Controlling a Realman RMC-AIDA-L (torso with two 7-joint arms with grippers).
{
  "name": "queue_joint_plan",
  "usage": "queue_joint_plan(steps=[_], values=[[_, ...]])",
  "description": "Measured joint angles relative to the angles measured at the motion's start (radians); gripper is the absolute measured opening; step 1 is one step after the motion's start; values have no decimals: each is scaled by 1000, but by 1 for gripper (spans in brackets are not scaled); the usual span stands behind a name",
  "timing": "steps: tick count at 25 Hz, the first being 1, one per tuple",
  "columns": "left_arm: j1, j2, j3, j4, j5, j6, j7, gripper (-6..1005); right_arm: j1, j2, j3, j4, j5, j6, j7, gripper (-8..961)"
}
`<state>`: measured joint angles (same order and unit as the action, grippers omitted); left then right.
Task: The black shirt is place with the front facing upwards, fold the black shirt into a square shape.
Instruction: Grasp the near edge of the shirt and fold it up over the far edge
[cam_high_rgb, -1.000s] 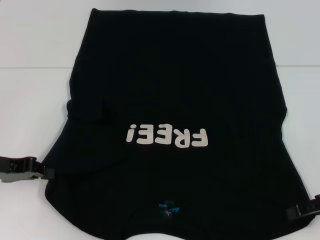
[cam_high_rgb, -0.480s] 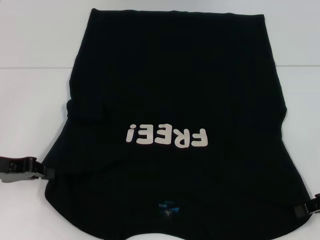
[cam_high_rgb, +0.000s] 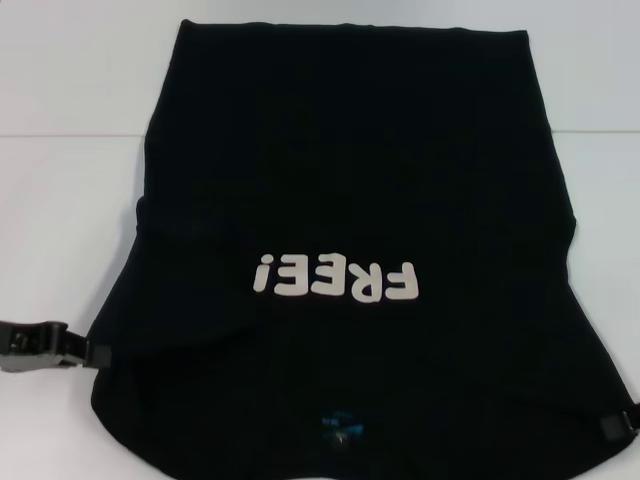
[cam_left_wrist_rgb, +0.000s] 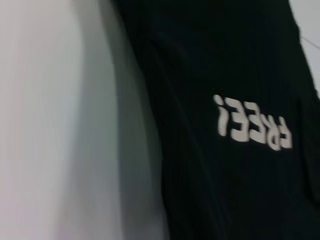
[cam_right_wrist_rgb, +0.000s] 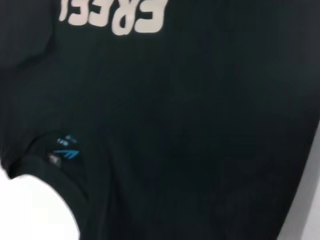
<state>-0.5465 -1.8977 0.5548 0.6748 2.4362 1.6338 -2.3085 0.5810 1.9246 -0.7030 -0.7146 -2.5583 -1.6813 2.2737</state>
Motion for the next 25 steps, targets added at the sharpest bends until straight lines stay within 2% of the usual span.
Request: queue_joint_plan(steps=[4,9,14,20,23,25], values=[[7,16,3,-4,9,80,16,2,-1,-18,0,0,0,-77,-56,50],[22,23,12,-6,50,209,33,2,-17,-33,-4,0,-22,-200,-151,59],[36,24,14,-17,137,351,70,2,-38,-28,-6,0,-112,-286,-242,68],[39,21,-7,-49,155,377,118,3,-38,-16,27,15,-134,-285,-265,79],[25,17,-62,-57,121,375,133,3,-30,-10,100,18,-124,-286,-264,85],[16,16,-98,-60,81,370,136,3,-27,-16,168,28,-112,-284,-254,89]])
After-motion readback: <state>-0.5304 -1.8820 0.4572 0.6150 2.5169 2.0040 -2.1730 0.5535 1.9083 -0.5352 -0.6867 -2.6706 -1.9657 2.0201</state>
